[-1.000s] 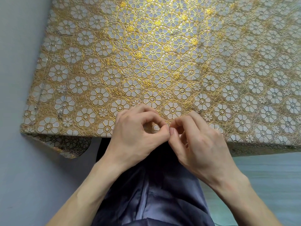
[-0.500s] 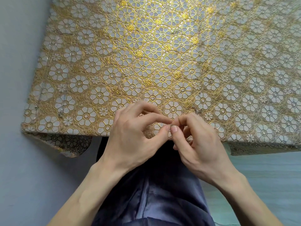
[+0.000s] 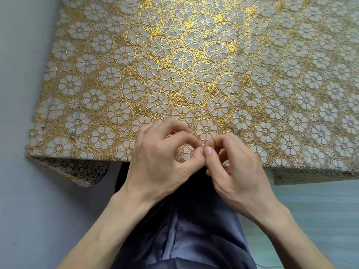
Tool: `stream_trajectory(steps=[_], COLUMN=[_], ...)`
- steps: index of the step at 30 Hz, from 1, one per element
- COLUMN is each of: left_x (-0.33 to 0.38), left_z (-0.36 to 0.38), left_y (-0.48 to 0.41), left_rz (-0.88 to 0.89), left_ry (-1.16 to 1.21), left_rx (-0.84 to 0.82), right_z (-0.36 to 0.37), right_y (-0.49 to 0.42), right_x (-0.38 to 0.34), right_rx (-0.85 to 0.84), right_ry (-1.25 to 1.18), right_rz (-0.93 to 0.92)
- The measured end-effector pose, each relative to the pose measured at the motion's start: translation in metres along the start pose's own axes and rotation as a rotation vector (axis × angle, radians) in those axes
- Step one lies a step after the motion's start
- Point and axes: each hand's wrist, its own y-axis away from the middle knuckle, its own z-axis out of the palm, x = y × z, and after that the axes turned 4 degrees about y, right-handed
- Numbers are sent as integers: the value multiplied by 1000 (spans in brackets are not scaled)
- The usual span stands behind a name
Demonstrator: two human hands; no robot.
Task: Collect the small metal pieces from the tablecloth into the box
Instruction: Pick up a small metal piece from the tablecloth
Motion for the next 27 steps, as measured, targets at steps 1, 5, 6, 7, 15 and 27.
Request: stream_trajectory(steps=[1,5,6,7,15,27], left_x=[1,6,6,6,6,5], left_z=[1,4,4,3,-1,-2], left_y=[0,1,1,1,-1,-2], left_rz=[-14,-119,-141,-156,-222,-223], left_ry=[6,127,153,167,246,277], left_rx=[12,29,25,19,-37,-49], right_z=[0,2,2,1,-2,-6], right_y=[0,-2,-2,-2,-2,-5], right_x=[-1,-4,-5,-5,-4,-4], right_rx=[7,30,31,28,-61,-134], right_ry=[-4,-67,-78,-83,-255,-349], right_rz=[8,61,70,78,216,206])
